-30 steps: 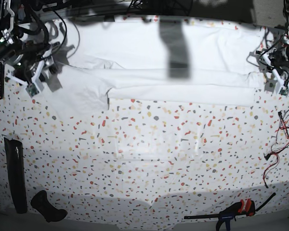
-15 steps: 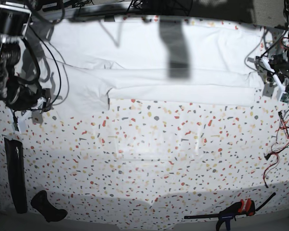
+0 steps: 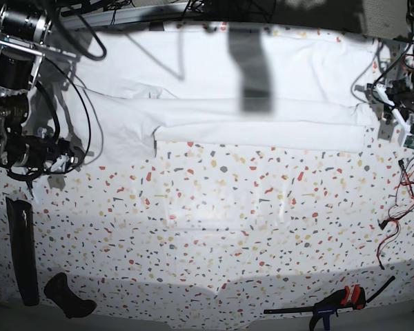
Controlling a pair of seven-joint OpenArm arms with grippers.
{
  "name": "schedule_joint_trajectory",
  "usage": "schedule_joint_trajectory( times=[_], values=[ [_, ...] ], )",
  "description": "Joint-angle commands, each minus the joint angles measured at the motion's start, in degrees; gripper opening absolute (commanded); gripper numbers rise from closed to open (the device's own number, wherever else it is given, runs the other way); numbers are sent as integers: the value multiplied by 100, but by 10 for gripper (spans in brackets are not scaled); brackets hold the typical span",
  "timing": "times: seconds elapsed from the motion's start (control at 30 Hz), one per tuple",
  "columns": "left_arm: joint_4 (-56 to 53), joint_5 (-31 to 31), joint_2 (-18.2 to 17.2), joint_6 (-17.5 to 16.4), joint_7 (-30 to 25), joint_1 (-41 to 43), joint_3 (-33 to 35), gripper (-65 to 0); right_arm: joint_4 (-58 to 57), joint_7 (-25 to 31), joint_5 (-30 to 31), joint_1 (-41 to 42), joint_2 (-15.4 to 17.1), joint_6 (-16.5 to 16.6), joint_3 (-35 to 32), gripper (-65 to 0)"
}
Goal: Fold the T-shirt properly
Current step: 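Lift the right gripper and fold its shirt edge toward the left gripper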
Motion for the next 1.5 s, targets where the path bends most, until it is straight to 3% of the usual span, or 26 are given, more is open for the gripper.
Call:
schedule_joint_trajectory(
  times=[0.0,0.23,0.43,0.63,0.9,1.03,1.47],
  values=[
    [105,2,-96,24,-114,-31,-44,-458,26,26,164,138,122,59,28,-366],
    [105,2,-96,24,-120,-31,-44,-458,-190,-11,328,140,122,256,-44,-391],
    [105,2,-96,24,-131,-31,-44,-458,-348,17,297,151,122,251,-833,-424],
    [105,2,-96,22,-129,-31,-44,-458,-345,175,-11,203,122,249,-1416,-650],
    [105,2,-96,22,-129,-31,-44,-458,195,76,9,190,140,390,-1427,-650],
    [105,2,-96,24,-129,-31,-44,-458,1069,-269,420,-57,140,390,-1427,-650],
    [105,2,-96,24,-129,-31,-44,-458,4828,-308,479,-2302,155,390,-920,-650]
  ],
)
